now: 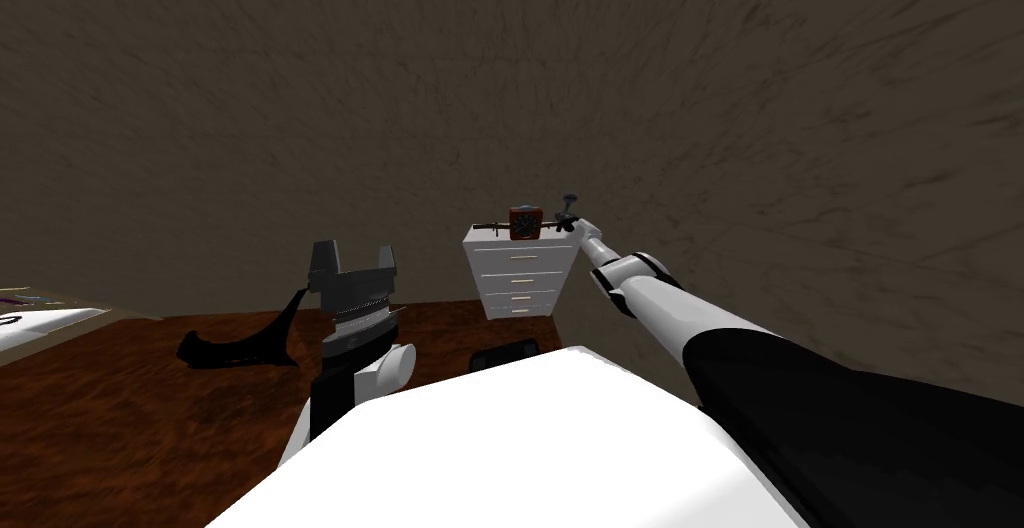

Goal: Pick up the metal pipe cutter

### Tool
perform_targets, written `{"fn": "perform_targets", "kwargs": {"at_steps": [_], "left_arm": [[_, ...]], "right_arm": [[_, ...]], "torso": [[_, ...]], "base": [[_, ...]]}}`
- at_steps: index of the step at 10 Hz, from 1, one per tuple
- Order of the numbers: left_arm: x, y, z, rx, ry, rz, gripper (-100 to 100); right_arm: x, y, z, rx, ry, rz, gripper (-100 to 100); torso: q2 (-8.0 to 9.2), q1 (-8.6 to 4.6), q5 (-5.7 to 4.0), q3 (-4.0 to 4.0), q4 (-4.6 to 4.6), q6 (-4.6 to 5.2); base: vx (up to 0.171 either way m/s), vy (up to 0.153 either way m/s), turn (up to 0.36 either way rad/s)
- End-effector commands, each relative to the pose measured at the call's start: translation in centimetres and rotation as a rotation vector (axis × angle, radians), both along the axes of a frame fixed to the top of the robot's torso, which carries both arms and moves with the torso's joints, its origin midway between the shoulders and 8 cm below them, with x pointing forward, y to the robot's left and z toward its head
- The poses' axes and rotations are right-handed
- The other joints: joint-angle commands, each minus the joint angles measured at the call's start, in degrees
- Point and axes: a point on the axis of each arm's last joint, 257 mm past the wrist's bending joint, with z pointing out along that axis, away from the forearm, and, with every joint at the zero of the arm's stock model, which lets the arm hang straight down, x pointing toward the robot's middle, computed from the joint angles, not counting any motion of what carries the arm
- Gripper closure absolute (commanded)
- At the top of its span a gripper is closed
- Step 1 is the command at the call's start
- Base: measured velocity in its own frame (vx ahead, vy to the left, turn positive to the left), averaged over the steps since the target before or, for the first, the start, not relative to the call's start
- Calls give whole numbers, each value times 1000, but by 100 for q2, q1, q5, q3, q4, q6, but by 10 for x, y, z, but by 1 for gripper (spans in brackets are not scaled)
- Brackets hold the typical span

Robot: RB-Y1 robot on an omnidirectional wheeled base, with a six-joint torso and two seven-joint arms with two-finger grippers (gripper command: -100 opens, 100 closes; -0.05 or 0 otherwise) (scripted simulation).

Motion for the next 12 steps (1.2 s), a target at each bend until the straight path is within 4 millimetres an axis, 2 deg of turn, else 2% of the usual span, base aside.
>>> {"fn": "perform_targets", "kwargs": {"at_steps": [1,2,3,4,5,6,7,8,10,11,12], "left_arm": [[0,0,0,0,0,0,0],[0,0,0,0,0,0,0],[0,0,0,0,0,0,0],[0,0,0,0,0,0,0],[0,0,0,0,0,0,0],[0,0,0,0,0,0,0],[0,0,0,0,0,0,0],[0,0,0,0,0,0,0],[0,0,0,0,0,0,0],[0,0,0,0,0,0,0],[0,0,0,0,0,0,0]], "right_arm": [[0,-7,-1,-2,1,-11,100],[0,-7,-1,-2,1,-11,100],[-14,-42,-3,0,4,-35,100],[-14,-44,-2,-2,3,-37,100],[-28,-74,-5,4,7,-56,100],[-27,-74,5,-5,-8,-50,100],[-30,-79,-1,-3,3,-61,100],[-47,-113,-1,-1,6,-87,100],[-48,-114,1,-3,5,-89,100],[-62,-138,-4,9,11,-103,100],[-66,-147,4,-3,6,-115,100]], "torso": [[0,0,0,0,0,0],[-1,-12,-3,-1,-1,1],[-2,-24,-6,-2,-1,1],[-6,-14,-6,-5,-4,-1],[-4,-8,-3,-3,-2,1],[2,6,-5,-3,-8,-1],[1,6,-1,-3,-7,-4],[1,-8,-3,-4,-9,-2],[0,-3,-2,-6,-11,-4],[0,-10,-1,-5,-10,-3],[-6,1,-5,-12,-17,-13]], "base": [[0,40,-9],[-4,7,-15],[-4,69,190],[-3,78,91],[-4,117,175],[-3,91,75],[-6,31,0],[-9,75,183],[-5,49,42],[11,74,181],[4,81,84]]}}
